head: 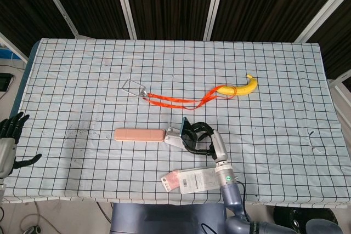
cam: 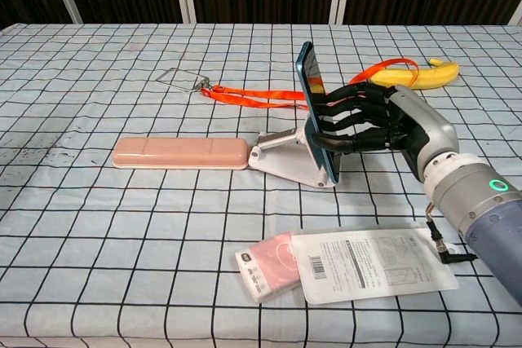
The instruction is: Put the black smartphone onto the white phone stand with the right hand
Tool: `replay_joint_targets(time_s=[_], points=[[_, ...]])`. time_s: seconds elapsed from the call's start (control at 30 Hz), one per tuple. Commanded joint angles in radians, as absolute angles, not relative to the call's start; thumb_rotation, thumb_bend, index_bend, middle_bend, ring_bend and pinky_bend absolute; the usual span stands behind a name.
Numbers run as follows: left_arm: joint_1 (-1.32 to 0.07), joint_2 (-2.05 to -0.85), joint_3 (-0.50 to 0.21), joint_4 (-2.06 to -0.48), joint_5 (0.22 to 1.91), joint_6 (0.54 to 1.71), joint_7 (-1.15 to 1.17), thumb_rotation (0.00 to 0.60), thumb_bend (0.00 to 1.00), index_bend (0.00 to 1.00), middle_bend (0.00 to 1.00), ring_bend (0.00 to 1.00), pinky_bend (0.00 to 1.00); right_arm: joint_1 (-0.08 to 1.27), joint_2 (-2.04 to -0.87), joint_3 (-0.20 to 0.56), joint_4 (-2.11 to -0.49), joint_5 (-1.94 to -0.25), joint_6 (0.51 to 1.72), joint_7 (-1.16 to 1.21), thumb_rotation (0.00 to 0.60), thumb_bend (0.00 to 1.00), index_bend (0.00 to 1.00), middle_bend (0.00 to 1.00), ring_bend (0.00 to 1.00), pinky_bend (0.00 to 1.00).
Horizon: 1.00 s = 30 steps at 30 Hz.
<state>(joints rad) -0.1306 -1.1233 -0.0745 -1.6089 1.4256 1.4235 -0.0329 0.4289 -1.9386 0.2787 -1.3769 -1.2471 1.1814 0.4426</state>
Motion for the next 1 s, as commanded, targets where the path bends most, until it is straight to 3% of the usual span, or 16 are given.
replay_joint_targets(time_s=[0.03,1.0], points=[[-0.131,-1.124,-0.075,-1.609,1.426,1.424,-0.033,0.600,0.00,0.00,0.00,0.00,0.00,0.429,-1.941,0.279,-1.372,-1.249,1.180,0.447,0.600,0.25,0.68,0.67,0.56,0.50],[-0.132,-1.121,-0.074,-1.611,1.424,1.421,-0.039,0.600,0.00,0.00,0.00,0.00,0.00,0.425,-1.991,0.280,-1.302,-1.277,1.207,0.482,0.600,0.25,0.68,0.66,0.56,0.50]])
